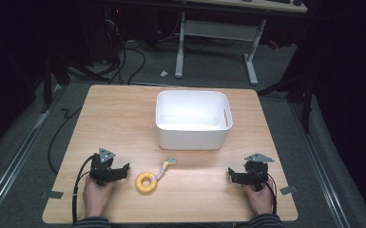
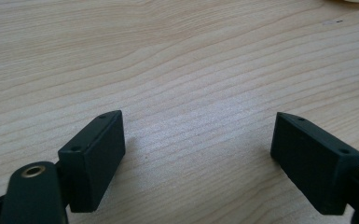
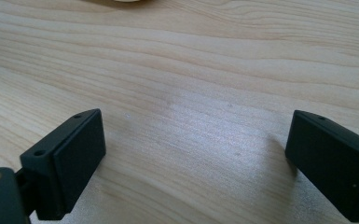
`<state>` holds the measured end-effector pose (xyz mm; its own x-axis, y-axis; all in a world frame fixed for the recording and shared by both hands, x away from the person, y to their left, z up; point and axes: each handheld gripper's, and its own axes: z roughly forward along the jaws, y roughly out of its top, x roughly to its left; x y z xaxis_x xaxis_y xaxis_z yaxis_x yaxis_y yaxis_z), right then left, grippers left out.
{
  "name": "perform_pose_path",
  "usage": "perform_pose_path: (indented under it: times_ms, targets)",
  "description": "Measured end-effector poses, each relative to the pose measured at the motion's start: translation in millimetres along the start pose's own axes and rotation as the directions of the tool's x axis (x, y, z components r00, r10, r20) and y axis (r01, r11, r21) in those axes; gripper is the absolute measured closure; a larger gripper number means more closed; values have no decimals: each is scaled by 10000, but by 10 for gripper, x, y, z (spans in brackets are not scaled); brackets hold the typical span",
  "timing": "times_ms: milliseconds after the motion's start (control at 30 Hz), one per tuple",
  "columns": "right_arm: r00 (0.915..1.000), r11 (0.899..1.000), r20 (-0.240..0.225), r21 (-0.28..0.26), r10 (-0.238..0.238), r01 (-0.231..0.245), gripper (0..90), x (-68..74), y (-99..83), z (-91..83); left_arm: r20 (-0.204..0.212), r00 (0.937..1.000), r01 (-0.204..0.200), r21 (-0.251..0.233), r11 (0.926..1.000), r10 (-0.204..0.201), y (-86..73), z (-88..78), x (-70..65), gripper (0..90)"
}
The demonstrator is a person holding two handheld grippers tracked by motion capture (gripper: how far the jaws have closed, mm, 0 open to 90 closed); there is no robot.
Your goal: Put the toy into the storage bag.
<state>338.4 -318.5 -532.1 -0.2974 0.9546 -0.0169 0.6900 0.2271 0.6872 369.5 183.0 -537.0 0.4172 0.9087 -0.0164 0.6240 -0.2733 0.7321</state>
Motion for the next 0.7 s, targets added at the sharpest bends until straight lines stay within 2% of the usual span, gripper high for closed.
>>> perform_pose_path:
  times_ms: [200,433,700]
  targets:
    - [10000,9999,8,-154,19,-19,109,2,-6,-12,132,9997,-198,239,9995,195,24,-14,-11,200]
    - [9999,9997,48,-226,112,-111,147,-2,-8,-19,360,9986,-400,60,9992,397,8,-27,-25,268]
    - [9999,9997,34,-236,97,-96,152,-3,-7,-19,500,9980,-386,213,9990,375,-8,-69,-15,262]
